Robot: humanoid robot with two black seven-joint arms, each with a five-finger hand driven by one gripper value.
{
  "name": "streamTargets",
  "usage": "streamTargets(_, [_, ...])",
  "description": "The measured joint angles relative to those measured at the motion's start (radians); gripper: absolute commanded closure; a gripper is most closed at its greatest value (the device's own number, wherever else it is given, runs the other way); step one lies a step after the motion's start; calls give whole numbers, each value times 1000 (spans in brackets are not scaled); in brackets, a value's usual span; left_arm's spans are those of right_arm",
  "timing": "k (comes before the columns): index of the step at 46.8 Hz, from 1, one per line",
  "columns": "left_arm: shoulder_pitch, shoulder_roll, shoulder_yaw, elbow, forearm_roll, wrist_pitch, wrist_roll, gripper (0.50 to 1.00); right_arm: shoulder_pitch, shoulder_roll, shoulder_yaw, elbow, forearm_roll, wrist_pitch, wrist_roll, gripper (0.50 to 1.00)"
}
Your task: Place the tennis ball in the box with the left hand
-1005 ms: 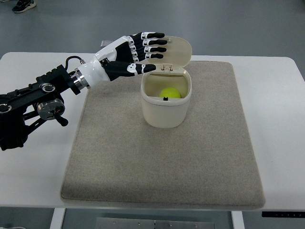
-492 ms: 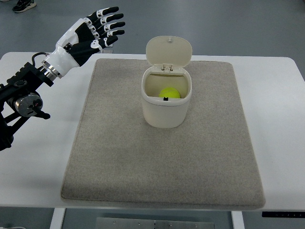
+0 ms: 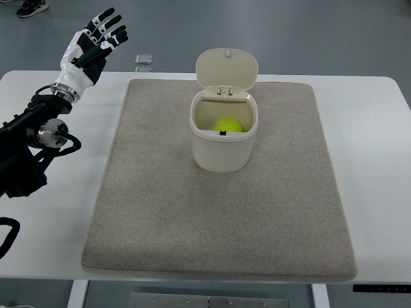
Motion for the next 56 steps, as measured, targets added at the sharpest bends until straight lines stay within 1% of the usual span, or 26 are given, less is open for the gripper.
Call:
streamTargets(1, [-4,-6,0,8,-3,0,0,613,0,0,0,0,0,0,0,597])
streamTargets(3, [-12,-19,0,16,-12,-2,0,583,0,0,0,0,0,0,0,599])
streamTargets(4, [-14,-25,0,18,-16,-2,0,577,0,0,0,0,0,0,0,599])
streamTargets(6, [-16,-35,0,21,-22,-2,0,574,0,0,0,0,0,0,0,599])
streamTargets(8, [-19,-44,0,30,-24,2,0,562,0,0,0,0,0,0,0,599])
streamTargets(13, [-40,-84,1,99,-26,8,0,542,0,0,0,0,0,0,0,599])
streamTargets(16, [-49,-106,2,142,-27,8,0,542,0,0,0,0,0,0,0,599])
streamTargets(20, [-51,-119,2,162,-27,8,0,542,0,0,0,0,0,0,0,599])
streamTargets(34, [-52,-121,0,188,-37,14,0,544,0,0,0,0,0,0,0,599])
streamTargets(56, [-53,-117,1,188,-60,13,0,536,0,0,0,0,0,0,0,599])
